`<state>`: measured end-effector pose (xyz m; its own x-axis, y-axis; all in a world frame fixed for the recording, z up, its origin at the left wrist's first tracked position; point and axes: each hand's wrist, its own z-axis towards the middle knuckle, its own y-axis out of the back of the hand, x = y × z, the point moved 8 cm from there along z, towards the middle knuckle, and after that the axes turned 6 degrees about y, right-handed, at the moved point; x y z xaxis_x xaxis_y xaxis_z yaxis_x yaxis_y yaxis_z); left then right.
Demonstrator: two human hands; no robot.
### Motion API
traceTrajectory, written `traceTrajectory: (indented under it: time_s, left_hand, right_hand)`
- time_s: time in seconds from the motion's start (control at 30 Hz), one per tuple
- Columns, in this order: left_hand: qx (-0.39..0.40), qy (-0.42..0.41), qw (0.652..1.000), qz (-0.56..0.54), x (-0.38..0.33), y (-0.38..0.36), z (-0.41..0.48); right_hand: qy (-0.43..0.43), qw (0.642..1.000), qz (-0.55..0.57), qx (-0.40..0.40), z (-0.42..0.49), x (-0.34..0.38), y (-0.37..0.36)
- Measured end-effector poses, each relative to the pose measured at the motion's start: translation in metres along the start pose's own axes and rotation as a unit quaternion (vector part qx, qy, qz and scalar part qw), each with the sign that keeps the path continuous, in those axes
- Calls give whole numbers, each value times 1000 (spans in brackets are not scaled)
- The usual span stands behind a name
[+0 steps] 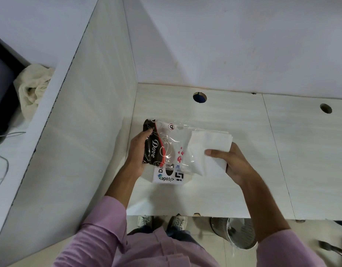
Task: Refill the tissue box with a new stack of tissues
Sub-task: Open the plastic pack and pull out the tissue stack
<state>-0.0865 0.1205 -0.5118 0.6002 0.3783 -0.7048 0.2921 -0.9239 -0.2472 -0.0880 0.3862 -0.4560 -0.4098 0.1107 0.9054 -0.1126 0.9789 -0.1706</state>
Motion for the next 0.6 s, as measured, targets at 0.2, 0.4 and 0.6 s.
traceTrajectory:
  time_s: [0.2, 0.4, 0.6]
  left_hand:
    - [8, 12, 1000, -4, 2, -3, -6]
    - [23, -9, 1000, -2, 1, -7, -10]
    - [13, -12, 1000, -11, 1, -4, -12]
  right_hand:
    - [-17, 999, 26, 42, -8, 0, -6]
    - [17, 998, 9, 64, -11, -3, -21]
    - [51, 998, -5, 38, -16, -1, -26]
